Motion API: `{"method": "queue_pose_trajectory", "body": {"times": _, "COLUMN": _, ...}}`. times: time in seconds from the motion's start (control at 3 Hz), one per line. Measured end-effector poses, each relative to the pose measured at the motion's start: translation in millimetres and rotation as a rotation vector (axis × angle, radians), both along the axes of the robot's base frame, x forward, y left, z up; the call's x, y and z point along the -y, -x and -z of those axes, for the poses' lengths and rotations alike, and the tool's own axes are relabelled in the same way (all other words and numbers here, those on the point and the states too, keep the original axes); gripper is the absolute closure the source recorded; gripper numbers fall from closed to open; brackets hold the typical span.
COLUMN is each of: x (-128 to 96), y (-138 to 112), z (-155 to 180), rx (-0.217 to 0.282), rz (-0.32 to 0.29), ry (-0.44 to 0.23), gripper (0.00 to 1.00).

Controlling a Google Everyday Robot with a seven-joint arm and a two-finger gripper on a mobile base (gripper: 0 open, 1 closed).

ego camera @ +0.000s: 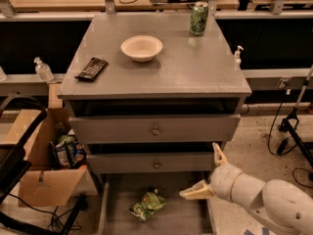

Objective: Pick green jalapeno chip bag from bottom drawer and place on counter

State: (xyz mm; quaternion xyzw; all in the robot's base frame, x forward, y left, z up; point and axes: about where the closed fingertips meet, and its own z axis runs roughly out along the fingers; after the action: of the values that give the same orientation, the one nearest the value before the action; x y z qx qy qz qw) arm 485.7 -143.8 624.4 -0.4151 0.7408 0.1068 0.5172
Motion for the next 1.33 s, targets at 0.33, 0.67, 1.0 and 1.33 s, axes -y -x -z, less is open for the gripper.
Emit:
{"method": "queue_pose_trajectory", "body": {"times": 0.33, "x": -9.4, "y": -8.6, "z": 84.0, "rx": -0.085, "rz": -0.03, "ry": -0.07, "gripper": 0.0}}
{"method": "queue_pose_trajectory", "body": {"times": 0.67, "x": -13.6, "y": -3.5, "z": 105.1, "rx": -0.118, "rz": -0.03, "ry": -0.093, "gripper": 0.0}}
{"method": "queue_pose_trajectory", "body": {"times": 1.0, "x": -13.6, "y": -3.6, "z": 105.3, "rx": -0.118, "rz": -0.03, "ry": -0.093, "gripper": 0.0}}
{"method": "queue_pose_trajectory", "body": {"times": 1.33, "x": -19.1, "y": -12.3, "z": 158.3, "rx": -0.182, "rz": -0.03, "ry": -0.074, "gripper": 0.0}}
